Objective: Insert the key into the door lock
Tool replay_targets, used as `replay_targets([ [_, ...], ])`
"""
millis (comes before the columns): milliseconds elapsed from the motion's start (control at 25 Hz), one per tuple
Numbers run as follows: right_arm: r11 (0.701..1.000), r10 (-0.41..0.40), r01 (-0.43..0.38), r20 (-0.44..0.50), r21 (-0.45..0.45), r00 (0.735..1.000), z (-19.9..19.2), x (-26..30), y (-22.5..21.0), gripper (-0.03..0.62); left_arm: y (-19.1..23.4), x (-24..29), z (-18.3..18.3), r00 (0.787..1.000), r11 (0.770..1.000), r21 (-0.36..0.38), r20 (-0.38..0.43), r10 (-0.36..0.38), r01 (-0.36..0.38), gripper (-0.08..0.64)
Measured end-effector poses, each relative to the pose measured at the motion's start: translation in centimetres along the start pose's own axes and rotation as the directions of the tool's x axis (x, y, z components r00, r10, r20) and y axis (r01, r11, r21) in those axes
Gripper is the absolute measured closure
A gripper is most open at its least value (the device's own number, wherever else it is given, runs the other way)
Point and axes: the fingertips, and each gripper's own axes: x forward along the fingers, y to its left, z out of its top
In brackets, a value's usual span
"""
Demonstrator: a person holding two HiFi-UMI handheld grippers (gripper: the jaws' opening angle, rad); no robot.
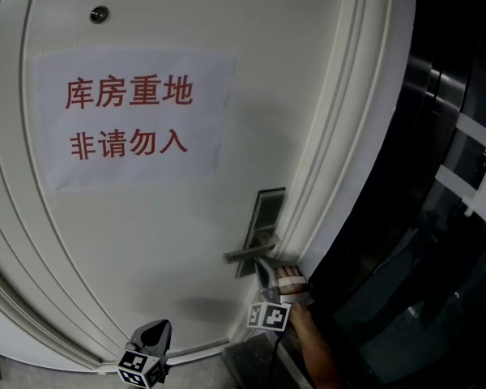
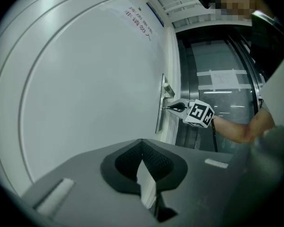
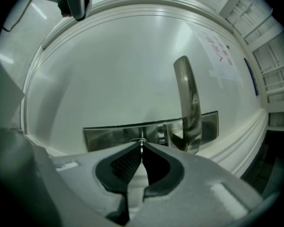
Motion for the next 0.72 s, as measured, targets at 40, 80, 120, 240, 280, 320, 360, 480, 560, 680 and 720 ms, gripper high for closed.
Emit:
replay_targets([
  [40,1.000,-0.004,0.004,0.000,-0.005,1.000,-0.01,-0.02,-0.01,0.580,-0.19,0.03,0.01,1.000,1.000,0.001,0.000,-0.003,0.003,0.557],
  [80,1.000,-0.006,0.006,0.003,-0.010,1.000,0.02,-0.03,-0.03,0.580,-0.35,0.02,0.02,1.000,1.000,0.001,-0.001,-0.005,0.005,0.557],
  [120,1.000,-0.008,0.008,0.005,-0.014,1.000,0.05,-0.03,-0.04,0.580,-0.46,0.00,-0.02,1.000,1.000,0.001,-0.002,-0.006,0.006,0.557],
  [240,1.000,-0.013,0.013,0.008,-0.022,1.000,0.00,-0.04,0.06,0.580,-0.57,-0.17,-0.28,1.000,1.000,0.000,-0.007,-0.004,0.004,0.557],
  [280,1.000,-0.014,0.014,0.006,-0.023,1.000,-0.04,-0.04,0.12,0.580,-0.53,-0.26,-0.35,1.000,1.000,0.000,-0.009,-0.001,0.001,0.557],
  [320,1.000,-0.014,0.014,0.005,-0.024,1.000,-0.07,-0.05,0.17,0.580,-0.47,-0.37,-0.39,1.000,1.000,0.000,-0.010,0.001,-0.001,0.557],
  [360,1.000,-0.015,0.015,0.004,-0.025,1.000,-0.09,-0.05,0.18,0.580,-0.41,-0.46,-0.38,1.000,1.000,0.000,-0.010,0.004,-0.004,0.557],
  [480,0.999,-0.026,0.026,0.009,-0.036,1.000,-0.02,-0.08,0.03,0.580,-0.25,-0.64,-0.32,1.000,1.000,-0.001,-0.006,0.009,-0.009,0.557],
  [560,0.999,-0.031,0.031,0.015,-0.033,0.999,-0.03,-0.06,0.10,0.580,-0.27,-0.68,-0.35,1.000,1.000,0.002,-0.006,0.009,-0.009,0.557],
  [680,0.999,-0.045,0.046,0.022,-0.016,0.999,-0.11,-0.18,0.13,0.578,-0.71,-0.75,-0.09,1.000,1.000,0.002,-0.008,0.000,0.000,0.557],
  [720,0.999,-0.054,0.054,0.024,-0.009,0.998,-0.15,-0.26,0.09,0.577,-1.01,-0.81,0.27,1.000,1.000,0.001,-0.008,-0.005,0.005,0.557],
])
